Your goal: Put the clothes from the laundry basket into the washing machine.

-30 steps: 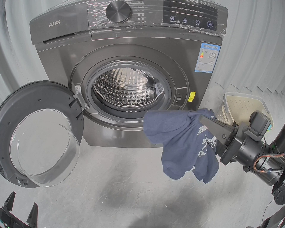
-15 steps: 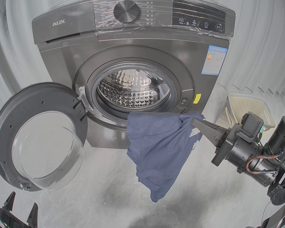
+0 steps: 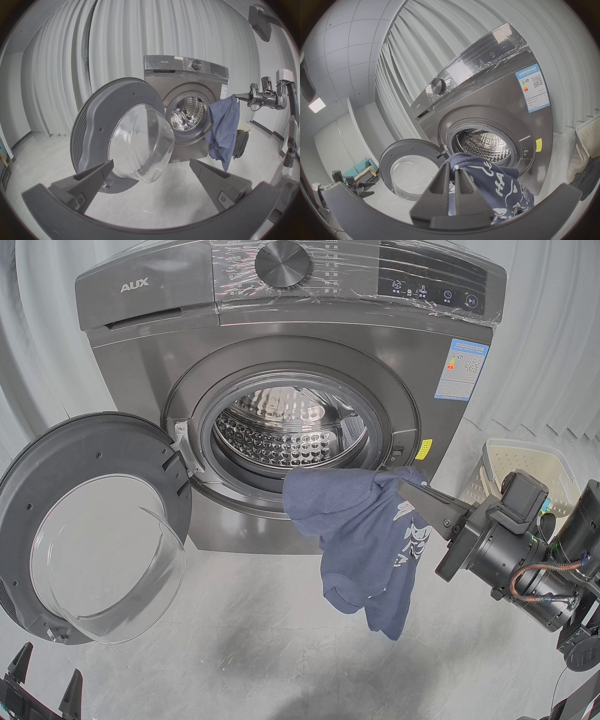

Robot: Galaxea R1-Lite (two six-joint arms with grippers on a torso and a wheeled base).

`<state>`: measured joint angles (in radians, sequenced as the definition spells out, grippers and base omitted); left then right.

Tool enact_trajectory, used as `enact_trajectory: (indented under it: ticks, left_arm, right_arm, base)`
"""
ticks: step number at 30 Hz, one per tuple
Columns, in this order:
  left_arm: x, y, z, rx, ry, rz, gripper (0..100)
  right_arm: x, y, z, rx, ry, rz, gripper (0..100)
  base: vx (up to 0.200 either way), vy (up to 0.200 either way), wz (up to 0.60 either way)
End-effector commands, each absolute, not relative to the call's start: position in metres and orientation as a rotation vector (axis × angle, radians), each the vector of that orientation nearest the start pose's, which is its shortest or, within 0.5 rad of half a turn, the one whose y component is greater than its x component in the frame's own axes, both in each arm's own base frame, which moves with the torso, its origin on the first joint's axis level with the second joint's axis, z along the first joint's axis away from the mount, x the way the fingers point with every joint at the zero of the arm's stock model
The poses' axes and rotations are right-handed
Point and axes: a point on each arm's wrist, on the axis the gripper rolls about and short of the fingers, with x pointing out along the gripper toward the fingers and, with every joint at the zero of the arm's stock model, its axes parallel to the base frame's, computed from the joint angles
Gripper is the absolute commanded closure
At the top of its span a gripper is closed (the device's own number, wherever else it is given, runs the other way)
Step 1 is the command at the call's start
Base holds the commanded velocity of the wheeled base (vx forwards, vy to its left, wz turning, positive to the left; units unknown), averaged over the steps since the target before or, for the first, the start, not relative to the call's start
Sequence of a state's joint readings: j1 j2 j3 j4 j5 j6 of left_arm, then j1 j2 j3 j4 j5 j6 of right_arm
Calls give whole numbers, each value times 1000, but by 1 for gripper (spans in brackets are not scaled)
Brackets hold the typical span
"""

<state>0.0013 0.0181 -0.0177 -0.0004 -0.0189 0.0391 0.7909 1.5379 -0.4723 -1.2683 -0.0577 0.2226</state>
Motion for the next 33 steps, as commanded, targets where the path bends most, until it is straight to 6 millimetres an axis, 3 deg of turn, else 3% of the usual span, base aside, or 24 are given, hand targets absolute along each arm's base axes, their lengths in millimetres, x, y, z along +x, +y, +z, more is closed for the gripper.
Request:
enact_trajectory:
  ticks: [1, 8, 23, 30, 31, 32, 33]
  left_arm:
    - [-23, 0, 75, 0, 0, -17, 0]
    - [-23, 0, 75, -3, 3, -12, 0]
    - [-23, 0, 75, -6, 0, -12, 0]
    - [-23, 0, 77, -6, -17, -3, 0]
    - [-24, 0, 81, -11, -34, -3, 0]
    - [-35, -1, 117, -46, -190, -26, 0]
    - [-43, -1, 139, -69, -258, -45, 0]
  right_arm:
    - [170, 171, 203, 295, -102, 751, 100]
    - [170, 171, 203, 294, -101, 751, 100]
    - [174, 175, 198, 287, -85, 751, 100]
    - [175, 191, 198, 308, -79, 776, 100]
    - [176, 191, 200, 311, -83, 771, 100]
    - [177, 192, 202, 318, -91, 756, 100]
    - [178, 193, 201, 320, -88, 753, 100]
  base:
    - [0, 0, 0]
    - [0, -171, 0]
    - [0, 0, 0]
    - [0, 0, 0]
    - [0, 0, 0]
    - [0, 0, 0]
    - [0, 0, 0]
